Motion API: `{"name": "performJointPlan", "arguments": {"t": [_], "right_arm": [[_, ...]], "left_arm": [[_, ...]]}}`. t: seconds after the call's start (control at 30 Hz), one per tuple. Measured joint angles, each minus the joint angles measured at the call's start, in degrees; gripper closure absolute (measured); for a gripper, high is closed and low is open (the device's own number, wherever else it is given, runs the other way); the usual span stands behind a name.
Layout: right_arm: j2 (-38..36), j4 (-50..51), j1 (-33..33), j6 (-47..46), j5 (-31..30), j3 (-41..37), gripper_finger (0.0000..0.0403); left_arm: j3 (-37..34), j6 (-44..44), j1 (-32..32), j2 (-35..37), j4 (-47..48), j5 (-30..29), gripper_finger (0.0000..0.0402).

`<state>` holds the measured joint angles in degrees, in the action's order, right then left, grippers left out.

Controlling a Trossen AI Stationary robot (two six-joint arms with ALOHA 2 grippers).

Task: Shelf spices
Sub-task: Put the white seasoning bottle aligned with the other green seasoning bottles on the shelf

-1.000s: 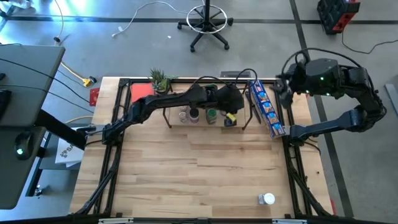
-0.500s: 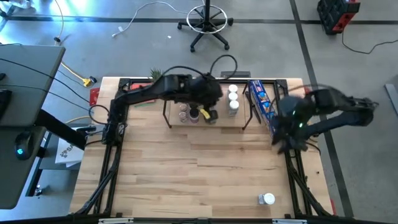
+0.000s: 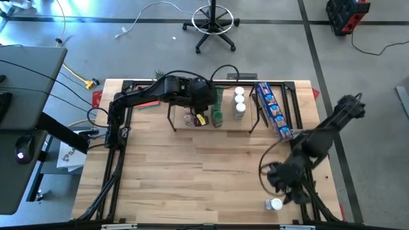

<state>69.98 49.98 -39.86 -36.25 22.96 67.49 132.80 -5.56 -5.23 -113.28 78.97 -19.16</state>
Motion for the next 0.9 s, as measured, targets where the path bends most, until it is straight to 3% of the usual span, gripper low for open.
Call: {"name": "performJointPlan", "arguments": {"t": [0.23,0.43,0.6,0.9], "right_arm": [[7.3,0.5,-8.9,-12.1,-2.6,2.5,0.0147],[9.5,1.3,-13.7,-21.5,-9.6,2.6,0.0104],[12.0,1.6,-16.2,-22.6,-12.7,2.6,0.0077],[18.6,4.7,-18.1,-22.8,-19.1,2.1,0.0075]], "left_arm": [[-6.7,-2.6,0.0,-0.1,-2.2,3.2,0.0401],[-9.6,-2.7,0.1,-0.1,-6.2,7.2,0.0401],[-9.7,-3.2,0.0,-0.1,-6.0,7.3,0.0401],[-9.7,-1.6,0.1,-0.1,-5.1,9.6,0.0401]]}}
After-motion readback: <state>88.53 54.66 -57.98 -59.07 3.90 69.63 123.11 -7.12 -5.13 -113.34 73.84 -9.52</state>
